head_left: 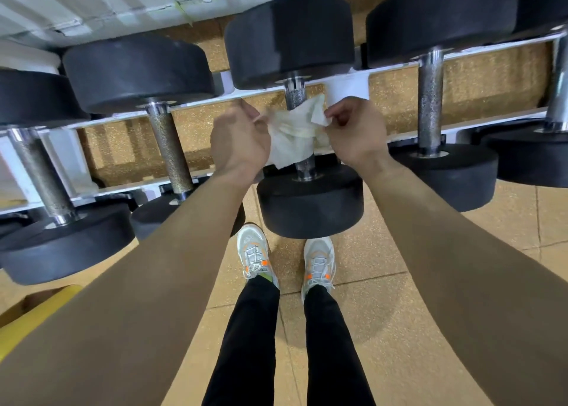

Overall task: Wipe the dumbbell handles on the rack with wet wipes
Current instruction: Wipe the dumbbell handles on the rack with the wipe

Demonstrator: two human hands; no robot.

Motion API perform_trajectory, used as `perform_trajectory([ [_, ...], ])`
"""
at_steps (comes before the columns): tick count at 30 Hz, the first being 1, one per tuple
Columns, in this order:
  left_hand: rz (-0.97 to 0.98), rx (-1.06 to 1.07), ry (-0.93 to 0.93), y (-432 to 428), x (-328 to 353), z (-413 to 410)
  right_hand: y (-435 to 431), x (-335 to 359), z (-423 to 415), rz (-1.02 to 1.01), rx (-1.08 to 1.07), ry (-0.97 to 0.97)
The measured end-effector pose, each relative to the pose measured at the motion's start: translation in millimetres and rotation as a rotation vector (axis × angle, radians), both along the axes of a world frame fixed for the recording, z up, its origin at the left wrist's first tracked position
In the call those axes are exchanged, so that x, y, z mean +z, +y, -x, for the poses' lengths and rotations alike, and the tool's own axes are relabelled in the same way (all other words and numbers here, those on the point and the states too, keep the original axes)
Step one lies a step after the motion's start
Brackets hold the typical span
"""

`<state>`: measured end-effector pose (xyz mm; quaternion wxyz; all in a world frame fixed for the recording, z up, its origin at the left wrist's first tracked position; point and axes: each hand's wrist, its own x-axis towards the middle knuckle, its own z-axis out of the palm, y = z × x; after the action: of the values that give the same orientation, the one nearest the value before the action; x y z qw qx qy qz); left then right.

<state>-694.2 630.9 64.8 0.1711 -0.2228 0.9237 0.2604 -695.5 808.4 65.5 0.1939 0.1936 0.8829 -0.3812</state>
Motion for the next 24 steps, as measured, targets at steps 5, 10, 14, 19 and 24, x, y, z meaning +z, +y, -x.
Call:
perform_trajectory([
  [5,-0.186,-0.120,-0.064,-5,28,-35,-5,4,-5,-0.129,0.350,-0.392],
  [10,-0.589,0.063,-0.067,11,66,-45,16,40,-6,0.103,0.180,-0.339],
  [14,-0.819,0.255,-0.028,39,100,-32,41,70,-18,0.541,-0.280,-0.358],
  [19,-0.790,0.351,0.045,88,115,-18,73,81,-33,0.786,-0.398,-0.439],
  [24,-0.738,0.362,-0.102,129,102,-9,100,80,-29,0.860,-0.389,-0.193],
])
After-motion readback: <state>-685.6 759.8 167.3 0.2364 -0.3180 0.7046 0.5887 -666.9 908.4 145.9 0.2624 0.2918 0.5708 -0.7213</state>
